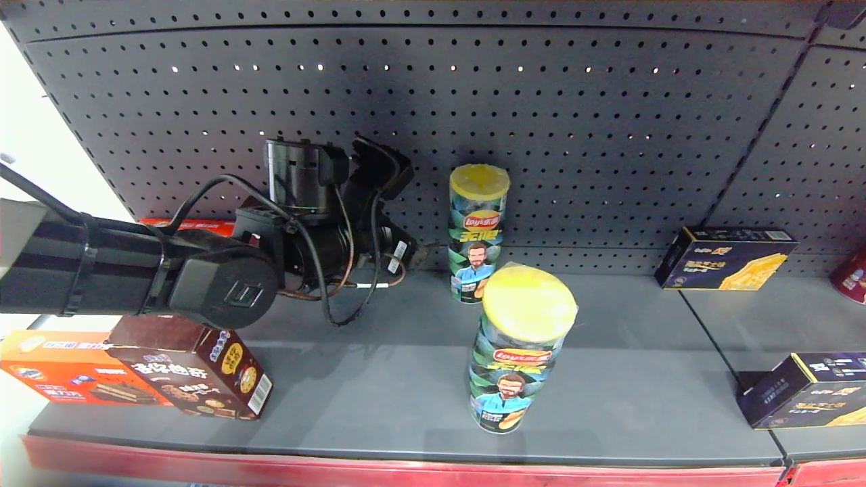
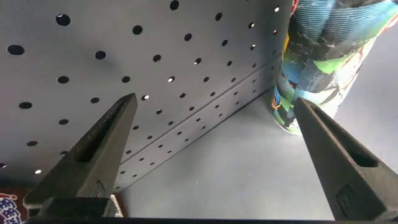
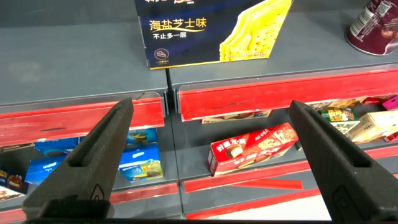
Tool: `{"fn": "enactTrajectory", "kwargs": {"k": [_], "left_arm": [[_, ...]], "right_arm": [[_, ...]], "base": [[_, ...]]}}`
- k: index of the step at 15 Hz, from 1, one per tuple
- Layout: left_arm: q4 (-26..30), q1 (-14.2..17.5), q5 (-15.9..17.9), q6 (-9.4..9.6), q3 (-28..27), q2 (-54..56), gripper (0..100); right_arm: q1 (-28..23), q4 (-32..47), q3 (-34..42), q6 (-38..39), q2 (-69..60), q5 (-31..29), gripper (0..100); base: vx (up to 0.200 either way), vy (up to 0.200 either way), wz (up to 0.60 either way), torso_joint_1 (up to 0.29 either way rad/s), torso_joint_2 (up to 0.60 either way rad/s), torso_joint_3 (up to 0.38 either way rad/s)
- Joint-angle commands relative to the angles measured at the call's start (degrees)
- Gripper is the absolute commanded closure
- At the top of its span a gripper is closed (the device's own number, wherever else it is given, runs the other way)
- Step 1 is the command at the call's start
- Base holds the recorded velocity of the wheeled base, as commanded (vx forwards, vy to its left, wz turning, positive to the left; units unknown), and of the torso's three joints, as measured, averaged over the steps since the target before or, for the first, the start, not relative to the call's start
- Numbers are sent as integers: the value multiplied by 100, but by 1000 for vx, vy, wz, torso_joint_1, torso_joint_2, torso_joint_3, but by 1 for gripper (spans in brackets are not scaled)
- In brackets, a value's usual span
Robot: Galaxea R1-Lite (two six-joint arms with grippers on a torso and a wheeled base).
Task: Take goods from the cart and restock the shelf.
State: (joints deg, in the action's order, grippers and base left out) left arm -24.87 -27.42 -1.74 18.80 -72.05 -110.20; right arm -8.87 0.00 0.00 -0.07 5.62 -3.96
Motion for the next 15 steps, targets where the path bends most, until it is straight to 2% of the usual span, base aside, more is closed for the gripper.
{"fn": "enactTrajectory", "kwargs": {"k": [1,8,15], "left_arm": [[0,17,-54,107,-20,-159,0],[8,-36,-72,124,-372,-572,0],[8,-88,-72,107,-442,-616,0]], "right_arm": [[0,0,0,-1,9,1,0],[0,0,0,-1,9,1,0],[0,0,0,-1,9,1,0]], "base": [[0,0,0,0,0,0],[0,0,0,0,0,0],[0,0,0,0,0,0]]}}
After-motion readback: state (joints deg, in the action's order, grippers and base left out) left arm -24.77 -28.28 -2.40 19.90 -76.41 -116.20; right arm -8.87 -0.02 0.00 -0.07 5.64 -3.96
